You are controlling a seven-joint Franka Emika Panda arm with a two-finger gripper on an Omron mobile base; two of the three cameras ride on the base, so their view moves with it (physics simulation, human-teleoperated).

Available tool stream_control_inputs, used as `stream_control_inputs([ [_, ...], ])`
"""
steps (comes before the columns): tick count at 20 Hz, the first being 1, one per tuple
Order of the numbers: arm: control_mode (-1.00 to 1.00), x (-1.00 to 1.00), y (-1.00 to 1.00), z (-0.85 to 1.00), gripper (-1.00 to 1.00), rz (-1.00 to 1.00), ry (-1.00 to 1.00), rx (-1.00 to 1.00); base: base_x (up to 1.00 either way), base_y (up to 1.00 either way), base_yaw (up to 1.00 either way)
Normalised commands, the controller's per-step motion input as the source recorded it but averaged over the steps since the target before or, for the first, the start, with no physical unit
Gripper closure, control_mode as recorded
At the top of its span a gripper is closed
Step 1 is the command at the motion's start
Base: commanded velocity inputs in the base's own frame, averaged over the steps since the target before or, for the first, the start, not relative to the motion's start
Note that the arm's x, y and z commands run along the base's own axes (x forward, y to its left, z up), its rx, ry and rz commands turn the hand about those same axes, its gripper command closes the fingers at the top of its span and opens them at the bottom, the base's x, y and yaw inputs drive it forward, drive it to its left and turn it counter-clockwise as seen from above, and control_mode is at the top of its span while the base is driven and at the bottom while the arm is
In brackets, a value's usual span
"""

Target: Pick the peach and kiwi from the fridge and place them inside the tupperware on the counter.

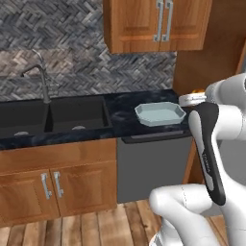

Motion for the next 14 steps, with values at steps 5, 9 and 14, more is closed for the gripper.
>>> stream_control_inputs([
  [5, 1.00, 0.00, 0.00, 0.00, 1.00, 0.00, 0.00, 0.00, 0.72, 0.00, 0.00],
  [9, 1.00, 0.00, 0.00, 0.00, 1.00, 0.00, 0.00, 0.00, 0.97, 0.00, 0.00],
  [14, 1.00, 0.00, 0.00, 0.00, 1.00, 0.00, 0.00, 0.00, 0.92, 0.00, 0.00],
])
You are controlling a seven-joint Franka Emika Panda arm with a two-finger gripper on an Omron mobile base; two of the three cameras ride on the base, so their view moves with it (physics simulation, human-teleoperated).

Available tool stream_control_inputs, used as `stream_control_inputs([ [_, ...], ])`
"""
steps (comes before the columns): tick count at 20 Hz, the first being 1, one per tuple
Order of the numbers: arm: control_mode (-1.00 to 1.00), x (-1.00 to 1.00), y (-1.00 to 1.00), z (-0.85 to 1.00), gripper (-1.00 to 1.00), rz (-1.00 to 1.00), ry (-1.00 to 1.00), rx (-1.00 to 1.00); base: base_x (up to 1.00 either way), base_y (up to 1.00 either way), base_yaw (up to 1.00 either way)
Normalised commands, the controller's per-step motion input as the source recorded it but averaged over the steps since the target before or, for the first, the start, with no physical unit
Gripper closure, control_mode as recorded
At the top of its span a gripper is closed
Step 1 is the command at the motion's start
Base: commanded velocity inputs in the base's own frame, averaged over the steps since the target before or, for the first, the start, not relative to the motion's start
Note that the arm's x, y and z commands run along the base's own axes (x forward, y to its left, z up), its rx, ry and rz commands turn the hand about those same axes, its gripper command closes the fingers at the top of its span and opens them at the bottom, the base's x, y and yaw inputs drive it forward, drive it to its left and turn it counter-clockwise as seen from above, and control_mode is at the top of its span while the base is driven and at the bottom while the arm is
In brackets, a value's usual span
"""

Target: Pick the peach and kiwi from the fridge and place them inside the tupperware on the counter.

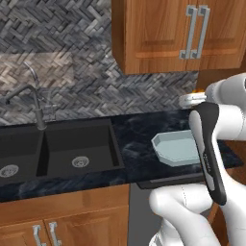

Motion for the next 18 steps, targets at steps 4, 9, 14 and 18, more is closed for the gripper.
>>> stream_control_inputs([
  [4, 1.00, 0.00, 0.00, 0.00, 1.00, 0.00, 0.00, 0.00, 0.47, 0.00, 0.00],
  [9, -1.00, -0.02, 0.00, -0.37, 1.00, 0.00, 0.00, 0.00, 0.02, 0.00, 0.00],
  [14, -1.00, -0.04, -0.03, -0.60, 1.00, 0.00, 0.04, 0.00, 0.00, 0.00, 0.00],
  [18, -1.00, 0.00, -0.19, -0.61, 1.00, 0.00, 0.15, 0.00, 0.00, 0.00, 0.00],
])
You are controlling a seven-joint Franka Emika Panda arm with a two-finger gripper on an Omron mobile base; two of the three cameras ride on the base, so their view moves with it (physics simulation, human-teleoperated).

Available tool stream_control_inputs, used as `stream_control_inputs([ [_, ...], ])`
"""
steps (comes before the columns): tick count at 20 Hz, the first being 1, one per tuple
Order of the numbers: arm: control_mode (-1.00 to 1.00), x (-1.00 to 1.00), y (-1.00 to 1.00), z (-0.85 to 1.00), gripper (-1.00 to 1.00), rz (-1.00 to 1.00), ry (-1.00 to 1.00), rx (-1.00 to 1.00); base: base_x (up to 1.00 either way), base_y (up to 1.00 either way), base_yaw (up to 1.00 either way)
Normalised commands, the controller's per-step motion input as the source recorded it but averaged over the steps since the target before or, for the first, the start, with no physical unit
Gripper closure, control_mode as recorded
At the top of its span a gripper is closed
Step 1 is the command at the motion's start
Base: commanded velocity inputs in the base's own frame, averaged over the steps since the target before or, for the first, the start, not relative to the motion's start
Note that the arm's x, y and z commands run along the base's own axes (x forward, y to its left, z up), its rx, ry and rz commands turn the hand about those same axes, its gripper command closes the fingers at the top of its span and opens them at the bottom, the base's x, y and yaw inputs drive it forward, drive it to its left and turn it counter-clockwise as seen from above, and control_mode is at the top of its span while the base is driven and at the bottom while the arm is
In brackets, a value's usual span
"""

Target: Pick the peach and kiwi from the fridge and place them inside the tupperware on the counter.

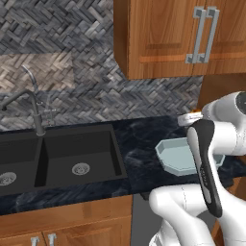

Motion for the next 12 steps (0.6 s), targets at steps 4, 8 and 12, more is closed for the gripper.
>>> stream_control_inputs([
  [4, -1.00, 0.03, -0.23, -0.58, 1.00, 0.00, 0.18, 0.00, 0.00, 0.00, 0.00],
  [8, -1.00, 0.07, -0.22, -0.47, 1.00, 0.00, 0.20, 0.00, 0.00, 0.00, 0.00],
  [12, -1.00, 0.13, -0.25, -0.33, 1.00, 0.00, 0.20, 0.00, 0.00, 0.00, 0.00],
])
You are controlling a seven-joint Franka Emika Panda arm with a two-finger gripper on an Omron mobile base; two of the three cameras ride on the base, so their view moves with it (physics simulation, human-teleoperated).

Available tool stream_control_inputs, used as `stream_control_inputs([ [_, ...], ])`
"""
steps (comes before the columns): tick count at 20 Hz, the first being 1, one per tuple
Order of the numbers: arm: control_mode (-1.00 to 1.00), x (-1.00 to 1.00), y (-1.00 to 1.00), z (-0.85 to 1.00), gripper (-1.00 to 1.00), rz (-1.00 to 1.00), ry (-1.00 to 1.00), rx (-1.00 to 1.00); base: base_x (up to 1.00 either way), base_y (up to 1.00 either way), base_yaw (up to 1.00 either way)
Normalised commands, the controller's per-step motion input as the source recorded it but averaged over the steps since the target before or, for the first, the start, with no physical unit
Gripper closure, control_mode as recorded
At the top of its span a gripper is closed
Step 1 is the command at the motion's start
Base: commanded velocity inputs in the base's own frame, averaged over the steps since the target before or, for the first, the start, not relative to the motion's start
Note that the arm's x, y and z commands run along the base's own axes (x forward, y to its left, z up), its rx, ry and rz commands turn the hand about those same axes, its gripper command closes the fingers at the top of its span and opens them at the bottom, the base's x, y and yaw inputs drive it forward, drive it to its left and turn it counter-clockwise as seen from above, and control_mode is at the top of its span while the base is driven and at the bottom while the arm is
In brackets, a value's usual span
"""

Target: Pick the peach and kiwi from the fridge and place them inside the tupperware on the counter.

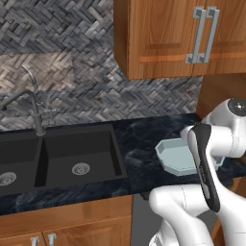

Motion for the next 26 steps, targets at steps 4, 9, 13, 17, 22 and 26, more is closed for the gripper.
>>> stream_control_inputs([
  [4, -1.00, 0.11, -0.31, -0.27, 1.00, 0.00, 0.14, 0.00, 0.00, 0.00, 0.00],
  [9, -1.00, 0.19, -0.26, -0.27, 1.00, 0.00, 0.08, 0.00, 0.00, 0.00, 0.00],
  [13, -1.00, 0.31, -0.11, -0.37, 1.00, 0.00, 0.03, 0.00, 0.00, 0.00, 0.00],
  [17, -1.00, 0.37, -0.01, -0.48, 1.00, 0.00, 0.02, 0.00, 0.00, 0.00, 0.00],
  [22, -1.00, 0.46, 0.00, -0.57, 1.00, 0.00, 0.00, 0.00, 0.00, 0.00, 0.00],
  [26, -1.00, 0.43, 0.00, -0.57, 1.00, 0.00, 0.01, 0.00, 0.00, 0.00, 0.00],
])
